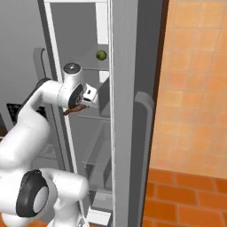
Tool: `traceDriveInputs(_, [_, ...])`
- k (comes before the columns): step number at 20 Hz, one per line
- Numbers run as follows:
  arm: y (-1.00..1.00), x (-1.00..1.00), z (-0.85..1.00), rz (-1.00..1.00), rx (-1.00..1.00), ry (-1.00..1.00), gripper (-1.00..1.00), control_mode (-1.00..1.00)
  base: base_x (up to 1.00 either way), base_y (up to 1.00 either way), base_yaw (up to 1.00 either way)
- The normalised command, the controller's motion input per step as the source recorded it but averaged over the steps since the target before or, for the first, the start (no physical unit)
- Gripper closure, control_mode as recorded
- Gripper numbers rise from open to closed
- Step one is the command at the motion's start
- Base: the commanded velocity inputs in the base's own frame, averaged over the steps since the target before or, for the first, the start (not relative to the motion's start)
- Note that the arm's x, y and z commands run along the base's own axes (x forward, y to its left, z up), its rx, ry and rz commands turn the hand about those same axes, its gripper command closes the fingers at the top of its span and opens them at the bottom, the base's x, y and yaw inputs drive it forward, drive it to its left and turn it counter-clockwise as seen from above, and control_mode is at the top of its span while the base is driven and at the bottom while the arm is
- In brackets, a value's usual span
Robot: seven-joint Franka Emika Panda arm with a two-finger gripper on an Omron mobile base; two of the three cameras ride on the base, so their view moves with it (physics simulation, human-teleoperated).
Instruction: Place one lime and one chicken drumstick in each tupperware on the nearby counter, to pack two identical lunches.
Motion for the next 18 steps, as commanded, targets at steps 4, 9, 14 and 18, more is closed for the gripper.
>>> traceDriveInputs(4, [0.0, -0.93, 0.19, -0.07, -0.01, 0.11, 1.0, -1.0, 0.0, 0.0, 0.0])
traceDriveInputs(9, [0.0, -0.47, 0.0, -0.02, 0.0, 0.05, 1.0, 1.0, -0.39, 0.06, 0.0])
traceDriveInputs(14, [0.0, 0.0, 0.0, 0.0, 0.0, 0.0, 1.0, 1.0, -0.6, 0.95, 0.0])
traceDriveInputs(18, [0.0, 0.0, 0.0, 0.0, 0.0, 0.0, 1.0, 1.0, 0.06, 1.0, 0.06])
